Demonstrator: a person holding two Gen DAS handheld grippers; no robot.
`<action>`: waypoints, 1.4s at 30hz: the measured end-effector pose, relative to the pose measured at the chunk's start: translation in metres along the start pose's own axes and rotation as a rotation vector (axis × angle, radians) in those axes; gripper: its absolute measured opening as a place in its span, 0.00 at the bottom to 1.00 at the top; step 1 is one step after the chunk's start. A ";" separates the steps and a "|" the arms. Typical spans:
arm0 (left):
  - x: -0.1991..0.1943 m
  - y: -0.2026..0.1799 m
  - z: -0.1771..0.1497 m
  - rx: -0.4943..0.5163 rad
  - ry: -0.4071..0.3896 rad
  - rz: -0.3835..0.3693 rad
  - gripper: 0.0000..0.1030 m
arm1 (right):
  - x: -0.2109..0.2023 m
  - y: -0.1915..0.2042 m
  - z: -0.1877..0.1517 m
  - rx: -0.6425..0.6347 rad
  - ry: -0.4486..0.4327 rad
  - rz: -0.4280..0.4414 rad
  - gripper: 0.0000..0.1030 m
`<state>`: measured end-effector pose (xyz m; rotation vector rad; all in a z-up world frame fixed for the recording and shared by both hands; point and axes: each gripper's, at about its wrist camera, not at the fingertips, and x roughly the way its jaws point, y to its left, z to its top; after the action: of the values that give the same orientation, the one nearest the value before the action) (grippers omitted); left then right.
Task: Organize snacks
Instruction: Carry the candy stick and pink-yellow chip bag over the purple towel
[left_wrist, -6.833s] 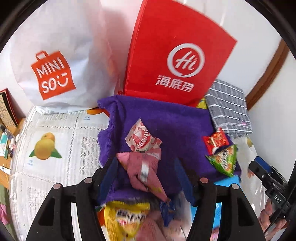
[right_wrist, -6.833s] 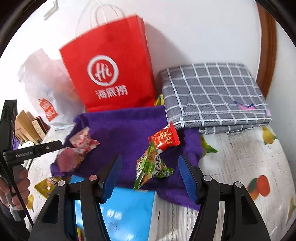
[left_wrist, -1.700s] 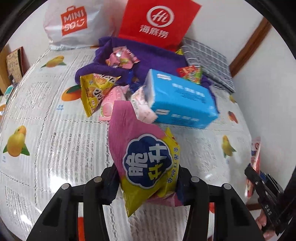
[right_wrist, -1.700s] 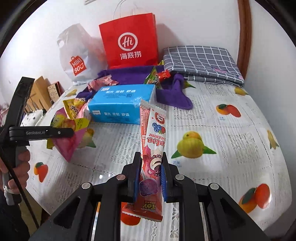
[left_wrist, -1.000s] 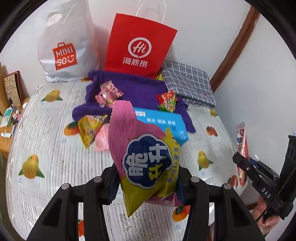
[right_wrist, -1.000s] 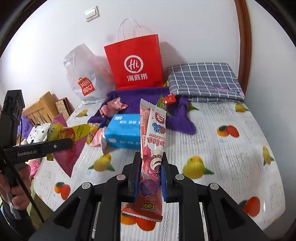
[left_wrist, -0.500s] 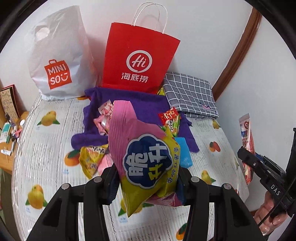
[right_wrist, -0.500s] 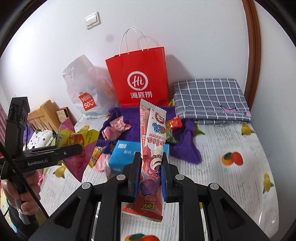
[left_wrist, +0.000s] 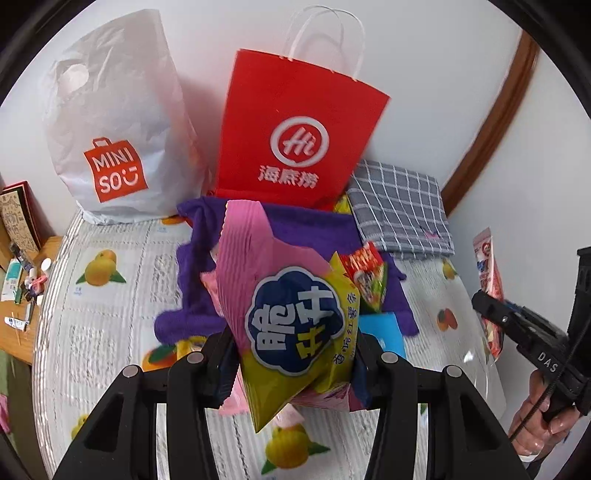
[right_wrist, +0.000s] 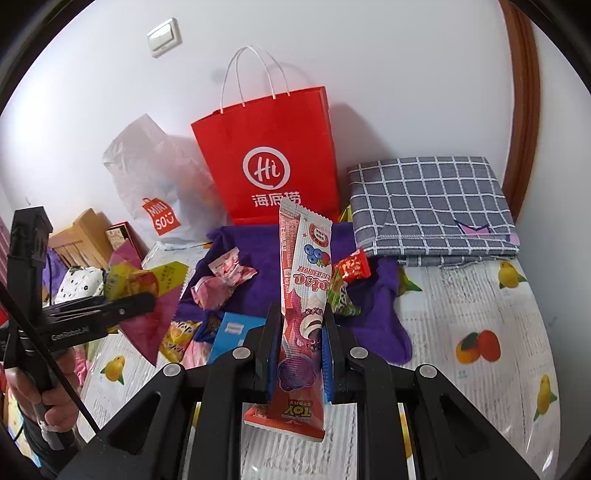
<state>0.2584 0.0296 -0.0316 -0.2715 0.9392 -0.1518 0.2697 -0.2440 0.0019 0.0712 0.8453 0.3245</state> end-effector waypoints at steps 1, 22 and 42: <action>0.001 0.002 0.004 -0.006 -0.003 0.000 0.46 | 0.005 0.000 0.004 0.001 0.005 0.004 0.18; 0.052 0.027 0.072 -0.067 0.004 0.035 0.46 | 0.109 0.003 0.093 0.010 0.061 0.102 0.19; 0.111 0.067 0.073 -0.163 0.063 0.043 0.46 | 0.206 -0.018 0.077 0.005 0.272 0.120 0.19</action>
<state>0.3835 0.0782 -0.0961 -0.3989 1.0210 -0.0442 0.4590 -0.1919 -0.0993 0.0833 1.1137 0.4513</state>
